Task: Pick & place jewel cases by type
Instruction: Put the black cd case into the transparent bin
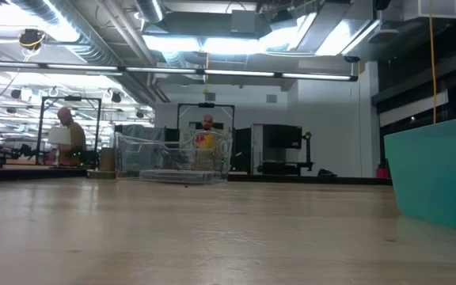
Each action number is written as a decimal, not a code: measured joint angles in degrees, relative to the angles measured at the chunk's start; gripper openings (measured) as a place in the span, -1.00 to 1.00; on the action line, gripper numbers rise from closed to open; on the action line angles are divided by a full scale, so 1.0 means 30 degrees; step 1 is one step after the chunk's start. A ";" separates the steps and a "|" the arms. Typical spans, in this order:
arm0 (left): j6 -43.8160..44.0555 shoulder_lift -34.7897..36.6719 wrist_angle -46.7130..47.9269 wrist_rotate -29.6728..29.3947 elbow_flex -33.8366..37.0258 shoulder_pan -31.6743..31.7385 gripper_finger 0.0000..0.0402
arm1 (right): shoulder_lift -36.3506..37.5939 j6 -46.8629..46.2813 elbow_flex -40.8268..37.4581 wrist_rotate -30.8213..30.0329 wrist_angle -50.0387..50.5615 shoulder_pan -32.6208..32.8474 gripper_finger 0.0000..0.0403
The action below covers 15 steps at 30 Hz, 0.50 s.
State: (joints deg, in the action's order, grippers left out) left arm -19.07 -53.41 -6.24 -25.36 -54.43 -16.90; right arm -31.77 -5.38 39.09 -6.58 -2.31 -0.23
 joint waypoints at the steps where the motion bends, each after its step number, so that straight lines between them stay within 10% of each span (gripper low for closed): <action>1: 0.0603 0.0000 0.0000 0.0001 0.0000 0.0006 -0.87 | 0.0000 0.0076 0.0000 0.0179 0.0000 -0.0004 -0.96; 15: 0.9626 0.0000 0.0007 -0.0212 0.0000 0.0006 -0.87 | 0.0000 0.1432 0.0000 0.0818 0.0007 -0.0002 -0.96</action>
State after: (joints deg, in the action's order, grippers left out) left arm 9.81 -53.41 -6.22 -26.00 -54.43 -16.88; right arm -31.77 -1.09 39.09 -4.12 -2.28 -0.24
